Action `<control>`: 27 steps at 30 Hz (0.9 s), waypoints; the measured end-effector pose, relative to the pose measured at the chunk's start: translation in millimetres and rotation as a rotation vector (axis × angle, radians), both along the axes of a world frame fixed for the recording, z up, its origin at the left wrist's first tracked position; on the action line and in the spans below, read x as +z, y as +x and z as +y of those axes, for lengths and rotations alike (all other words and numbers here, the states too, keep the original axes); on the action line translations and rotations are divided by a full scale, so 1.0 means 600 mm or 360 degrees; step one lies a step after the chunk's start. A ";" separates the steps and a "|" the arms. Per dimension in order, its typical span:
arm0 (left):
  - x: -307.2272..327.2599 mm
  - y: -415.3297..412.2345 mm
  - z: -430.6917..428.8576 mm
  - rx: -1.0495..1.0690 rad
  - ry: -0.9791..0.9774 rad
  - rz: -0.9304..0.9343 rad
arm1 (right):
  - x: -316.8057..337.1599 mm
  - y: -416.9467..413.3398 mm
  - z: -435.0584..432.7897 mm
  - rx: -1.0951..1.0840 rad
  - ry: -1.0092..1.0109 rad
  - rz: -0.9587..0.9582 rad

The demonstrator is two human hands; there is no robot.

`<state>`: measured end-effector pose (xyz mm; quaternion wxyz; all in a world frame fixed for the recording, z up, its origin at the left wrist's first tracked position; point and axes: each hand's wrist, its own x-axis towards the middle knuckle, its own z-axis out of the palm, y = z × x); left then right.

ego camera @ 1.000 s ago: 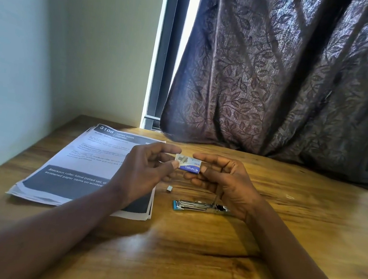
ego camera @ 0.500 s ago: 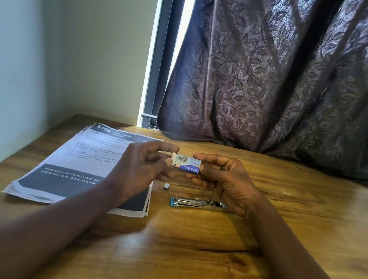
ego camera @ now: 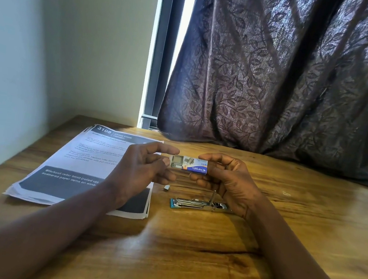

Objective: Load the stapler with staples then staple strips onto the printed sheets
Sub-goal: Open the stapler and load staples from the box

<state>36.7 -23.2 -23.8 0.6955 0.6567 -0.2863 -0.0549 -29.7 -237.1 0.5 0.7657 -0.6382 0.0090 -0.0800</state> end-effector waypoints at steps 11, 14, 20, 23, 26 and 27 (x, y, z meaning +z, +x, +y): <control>-0.006 0.002 0.001 0.0398 0.0398 -0.0789 | 0.001 -0.001 -0.002 -0.0013 0.0022 0.0008; -0.001 0.003 0.007 0.0400 0.0540 -0.1008 | -0.003 0.002 -0.003 -0.0042 0.0017 -0.0003; -0.002 0.004 0.007 0.0492 0.0653 -0.1141 | 0.000 -0.001 0.001 -0.0047 0.0011 -0.0013; -0.003 0.008 0.007 0.0511 0.0733 -0.1288 | 0.000 0.000 0.002 -0.0060 0.0024 -0.0021; -0.001 0.008 0.009 0.0592 0.0810 -0.1390 | -0.001 0.002 0.000 -0.0056 0.0017 -0.0018; 0.000 0.006 0.008 0.0618 0.0828 -0.1415 | -0.001 0.001 0.000 -0.0056 0.0014 -0.0013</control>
